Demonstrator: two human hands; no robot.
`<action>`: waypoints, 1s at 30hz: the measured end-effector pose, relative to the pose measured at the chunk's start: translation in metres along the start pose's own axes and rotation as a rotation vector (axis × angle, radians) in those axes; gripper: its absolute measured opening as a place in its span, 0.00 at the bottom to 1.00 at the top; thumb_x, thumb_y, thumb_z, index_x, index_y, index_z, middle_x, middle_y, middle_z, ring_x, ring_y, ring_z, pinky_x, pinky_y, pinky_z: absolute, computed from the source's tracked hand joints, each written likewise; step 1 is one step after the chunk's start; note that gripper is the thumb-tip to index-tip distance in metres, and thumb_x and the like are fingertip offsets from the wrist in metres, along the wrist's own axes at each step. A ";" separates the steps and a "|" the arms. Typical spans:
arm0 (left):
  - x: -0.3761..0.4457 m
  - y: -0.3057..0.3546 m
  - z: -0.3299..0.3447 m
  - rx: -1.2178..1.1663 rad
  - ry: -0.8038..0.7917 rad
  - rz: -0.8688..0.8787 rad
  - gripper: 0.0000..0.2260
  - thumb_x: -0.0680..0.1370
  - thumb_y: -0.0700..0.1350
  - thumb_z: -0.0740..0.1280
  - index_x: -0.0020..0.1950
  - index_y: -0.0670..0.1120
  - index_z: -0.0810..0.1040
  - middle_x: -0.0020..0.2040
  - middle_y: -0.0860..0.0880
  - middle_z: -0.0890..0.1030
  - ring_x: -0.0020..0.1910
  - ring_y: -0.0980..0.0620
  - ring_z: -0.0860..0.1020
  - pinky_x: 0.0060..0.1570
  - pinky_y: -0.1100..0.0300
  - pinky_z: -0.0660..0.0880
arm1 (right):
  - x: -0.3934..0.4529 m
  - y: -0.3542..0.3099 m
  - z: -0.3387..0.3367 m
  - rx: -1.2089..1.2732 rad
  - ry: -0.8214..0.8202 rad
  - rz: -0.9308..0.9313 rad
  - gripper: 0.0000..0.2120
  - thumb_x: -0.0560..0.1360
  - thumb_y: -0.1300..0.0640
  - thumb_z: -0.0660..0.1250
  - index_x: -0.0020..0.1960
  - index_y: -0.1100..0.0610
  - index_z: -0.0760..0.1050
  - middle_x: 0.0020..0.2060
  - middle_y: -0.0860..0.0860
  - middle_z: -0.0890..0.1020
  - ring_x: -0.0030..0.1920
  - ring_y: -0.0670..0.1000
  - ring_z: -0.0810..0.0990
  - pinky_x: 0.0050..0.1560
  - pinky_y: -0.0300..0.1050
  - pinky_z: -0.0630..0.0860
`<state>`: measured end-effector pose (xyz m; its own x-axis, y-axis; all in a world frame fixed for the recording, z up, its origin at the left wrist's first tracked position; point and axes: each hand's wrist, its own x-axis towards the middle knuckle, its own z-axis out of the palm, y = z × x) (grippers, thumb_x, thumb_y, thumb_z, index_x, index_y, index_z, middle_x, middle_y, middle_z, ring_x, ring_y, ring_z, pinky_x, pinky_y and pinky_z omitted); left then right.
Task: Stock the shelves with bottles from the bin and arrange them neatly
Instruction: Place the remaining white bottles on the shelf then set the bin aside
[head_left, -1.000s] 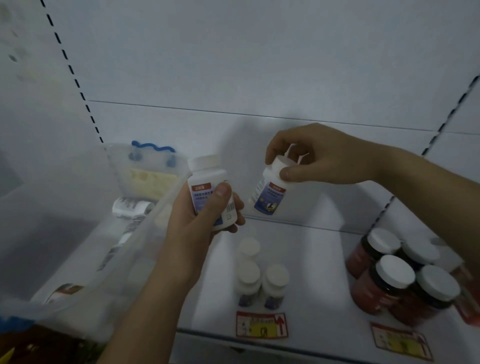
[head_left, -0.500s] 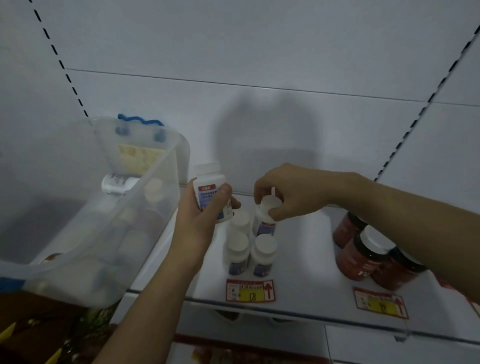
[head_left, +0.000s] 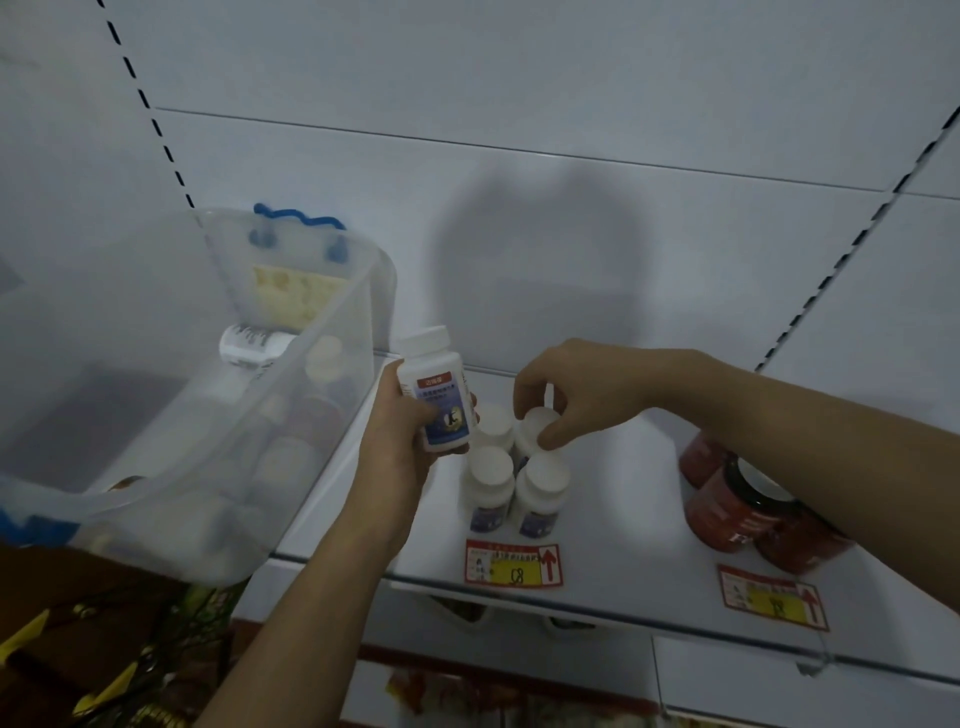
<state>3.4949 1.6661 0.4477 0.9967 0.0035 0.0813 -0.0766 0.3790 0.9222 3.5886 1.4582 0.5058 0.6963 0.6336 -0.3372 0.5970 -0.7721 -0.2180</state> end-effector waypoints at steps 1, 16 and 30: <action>0.001 -0.001 -0.001 0.004 -0.007 -0.003 0.24 0.66 0.41 0.60 0.63 0.42 0.70 0.54 0.37 0.77 0.50 0.42 0.79 0.39 0.57 0.79 | 0.000 0.000 -0.001 0.014 -0.012 -0.003 0.16 0.73 0.47 0.75 0.59 0.46 0.77 0.53 0.42 0.79 0.45 0.37 0.77 0.45 0.36 0.71; 0.031 -0.002 -0.002 0.261 -0.178 0.115 0.23 0.69 0.48 0.65 0.64 0.47 0.77 0.56 0.44 0.83 0.59 0.38 0.79 0.58 0.44 0.77 | -0.001 -0.042 -0.076 0.073 0.235 -0.196 0.16 0.79 0.51 0.68 0.66 0.45 0.75 0.55 0.45 0.78 0.47 0.44 0.80 0.48 0.37 0.77; 0.012 -0.086 -0.023 0.311 -0.099 -0.098 0.29 0.77 0.64 0.58 0.77 0.59 0.61 0.78 0.60 0.65 0.76 0.60 0.64 0.78 0.46 0.58 | 0.025 -0.013 -0.046 -0.110 0.183 0.003 0.17 0.74 0.51 0.74 0.61 0.47 0.78 0.50 0.44 0.79 0.41 0.39 0.74 0.50 0.43 0.74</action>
<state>3.5136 1.6549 0.3603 0.9933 -0.1149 0.0091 -0.0008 0.0722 0.9974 3.6167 1.4868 0.5422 0.7527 0.6378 -0.1631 0.6280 -0.7700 -0.1128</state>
